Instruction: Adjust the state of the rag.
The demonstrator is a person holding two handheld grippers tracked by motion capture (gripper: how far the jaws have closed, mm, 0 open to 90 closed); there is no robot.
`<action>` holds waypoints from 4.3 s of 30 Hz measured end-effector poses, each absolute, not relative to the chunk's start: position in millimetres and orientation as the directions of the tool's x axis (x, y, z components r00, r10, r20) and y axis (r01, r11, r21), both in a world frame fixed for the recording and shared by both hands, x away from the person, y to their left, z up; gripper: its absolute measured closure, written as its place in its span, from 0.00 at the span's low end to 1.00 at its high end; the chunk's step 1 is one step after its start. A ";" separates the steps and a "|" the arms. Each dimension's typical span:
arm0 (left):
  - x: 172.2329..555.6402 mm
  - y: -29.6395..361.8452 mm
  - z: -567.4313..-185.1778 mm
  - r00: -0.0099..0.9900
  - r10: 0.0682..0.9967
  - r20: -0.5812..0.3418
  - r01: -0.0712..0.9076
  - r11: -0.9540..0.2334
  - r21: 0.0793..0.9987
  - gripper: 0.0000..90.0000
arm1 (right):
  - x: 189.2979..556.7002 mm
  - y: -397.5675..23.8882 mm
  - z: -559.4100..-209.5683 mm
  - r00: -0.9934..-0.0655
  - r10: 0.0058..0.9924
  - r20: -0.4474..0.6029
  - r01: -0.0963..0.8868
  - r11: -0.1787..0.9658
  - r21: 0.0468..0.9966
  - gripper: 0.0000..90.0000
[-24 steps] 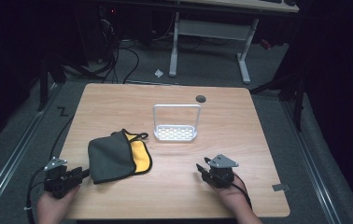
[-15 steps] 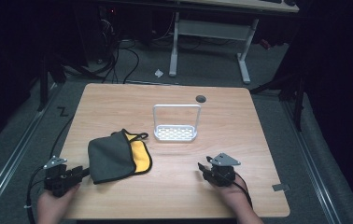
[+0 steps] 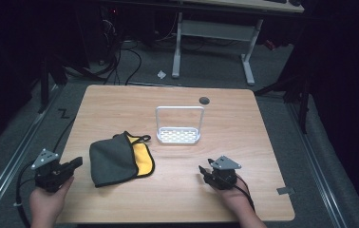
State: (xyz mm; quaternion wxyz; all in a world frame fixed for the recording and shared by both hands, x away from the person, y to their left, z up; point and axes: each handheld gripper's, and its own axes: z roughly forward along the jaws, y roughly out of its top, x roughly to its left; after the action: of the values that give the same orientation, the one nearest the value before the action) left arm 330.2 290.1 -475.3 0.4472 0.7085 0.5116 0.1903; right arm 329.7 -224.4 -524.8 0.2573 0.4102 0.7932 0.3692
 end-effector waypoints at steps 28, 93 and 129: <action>410.6 222.9 -517.0 0.464 0.878 -0.112 0.686 -0.277 0.673 1.00 | 328.0 -222.1 -525.9 -0.555 0.824 -0.116 0.451 0.415 0.790 0.59; 334.7 68.7 -495.3 0.709 0.700 -0.084 0.515 -0.433 0.740 0.87 | 323.9 -198.2 -525.1 -0.626 0.774 -0.094 0.425 0.439 0.791 0.56; 339.9 146.3 -476.2 0.611 0.764 -0.208 0.526 -0.196 0.827 0.88 | 331.6 -164.1 -529.8 -0.684 0.715 -0.146 0.417 0.547 0.726 0.90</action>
State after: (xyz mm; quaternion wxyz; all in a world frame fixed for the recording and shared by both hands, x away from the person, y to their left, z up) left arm 339.9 146.3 -476.2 0.4727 0.7629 0.4227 0.1255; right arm 331.6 -164.1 -529.8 0.2185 0.3323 0.8519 0.3407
